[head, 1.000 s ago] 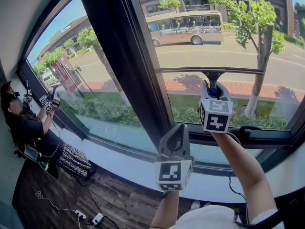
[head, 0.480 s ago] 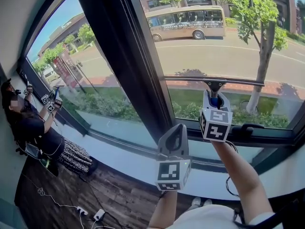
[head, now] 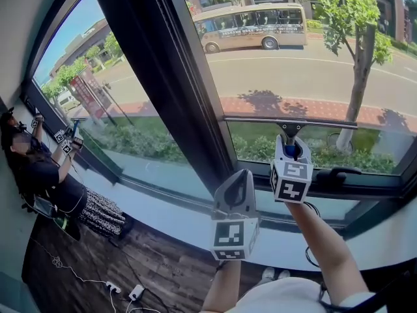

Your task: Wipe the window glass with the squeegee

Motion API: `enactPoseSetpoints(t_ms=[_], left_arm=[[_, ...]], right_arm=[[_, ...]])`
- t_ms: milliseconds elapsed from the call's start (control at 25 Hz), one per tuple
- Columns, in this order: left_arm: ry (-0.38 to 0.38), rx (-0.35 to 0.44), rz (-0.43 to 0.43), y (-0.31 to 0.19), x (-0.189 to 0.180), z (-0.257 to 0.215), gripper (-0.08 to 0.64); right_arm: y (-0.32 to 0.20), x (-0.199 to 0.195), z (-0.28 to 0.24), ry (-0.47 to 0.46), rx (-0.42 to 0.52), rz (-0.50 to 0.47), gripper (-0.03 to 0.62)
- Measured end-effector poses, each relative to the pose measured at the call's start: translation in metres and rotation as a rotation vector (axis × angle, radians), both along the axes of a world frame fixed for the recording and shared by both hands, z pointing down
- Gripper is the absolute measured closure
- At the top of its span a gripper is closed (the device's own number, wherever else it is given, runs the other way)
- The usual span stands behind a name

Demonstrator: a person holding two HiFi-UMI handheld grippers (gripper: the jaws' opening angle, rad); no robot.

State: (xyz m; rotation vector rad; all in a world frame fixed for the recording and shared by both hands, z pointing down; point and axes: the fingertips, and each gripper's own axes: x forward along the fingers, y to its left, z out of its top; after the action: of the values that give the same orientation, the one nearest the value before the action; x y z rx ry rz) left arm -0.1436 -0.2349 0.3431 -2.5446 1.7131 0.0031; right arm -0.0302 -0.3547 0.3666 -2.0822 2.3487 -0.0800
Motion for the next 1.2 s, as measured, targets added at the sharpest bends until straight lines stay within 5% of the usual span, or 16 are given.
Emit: enactPoseSetpoints(t_ms=[1200], left_arm=[[-0.036, -0.088, -0.022, -0.021, -0.007, 0.037, 0.565]], right_arm=[[0.007, 0.000, 0.130, -0.116, -0.255, -0.007, 0.515]])
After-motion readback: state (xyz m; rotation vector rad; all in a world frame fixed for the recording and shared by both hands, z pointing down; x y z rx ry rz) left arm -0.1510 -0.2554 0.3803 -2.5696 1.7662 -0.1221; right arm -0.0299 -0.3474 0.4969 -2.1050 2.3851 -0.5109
